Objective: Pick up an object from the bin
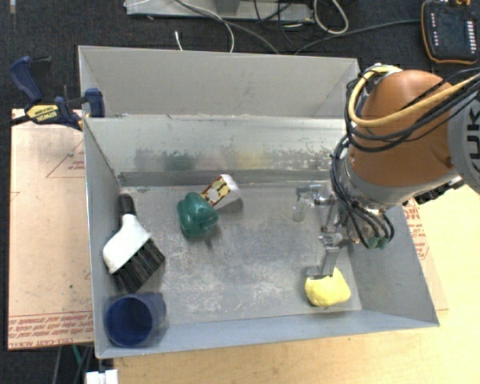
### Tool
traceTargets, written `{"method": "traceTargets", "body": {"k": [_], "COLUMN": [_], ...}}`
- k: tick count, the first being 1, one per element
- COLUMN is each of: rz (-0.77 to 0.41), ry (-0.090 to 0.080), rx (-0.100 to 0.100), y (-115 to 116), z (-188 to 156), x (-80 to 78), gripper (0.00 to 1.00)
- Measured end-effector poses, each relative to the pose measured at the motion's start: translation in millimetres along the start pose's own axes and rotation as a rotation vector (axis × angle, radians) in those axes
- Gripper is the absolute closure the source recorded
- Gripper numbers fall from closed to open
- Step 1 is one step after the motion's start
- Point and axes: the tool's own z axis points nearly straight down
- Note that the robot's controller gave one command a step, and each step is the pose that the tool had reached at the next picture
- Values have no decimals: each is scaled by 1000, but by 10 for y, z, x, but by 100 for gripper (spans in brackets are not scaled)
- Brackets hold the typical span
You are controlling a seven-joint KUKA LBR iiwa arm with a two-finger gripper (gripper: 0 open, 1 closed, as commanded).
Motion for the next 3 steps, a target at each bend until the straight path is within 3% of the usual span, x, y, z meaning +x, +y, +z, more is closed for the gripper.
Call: {"method": "traceTargets", "body": {"k": [1,2,3], "rz": [0,-360,-459], "ry": [-7,-9,-12], "rx": [0,1,2], "y": [0,-408,-933], "z": [-29,1066,796], "x": [-13,15,72], "gripper": [0,0,0]}}
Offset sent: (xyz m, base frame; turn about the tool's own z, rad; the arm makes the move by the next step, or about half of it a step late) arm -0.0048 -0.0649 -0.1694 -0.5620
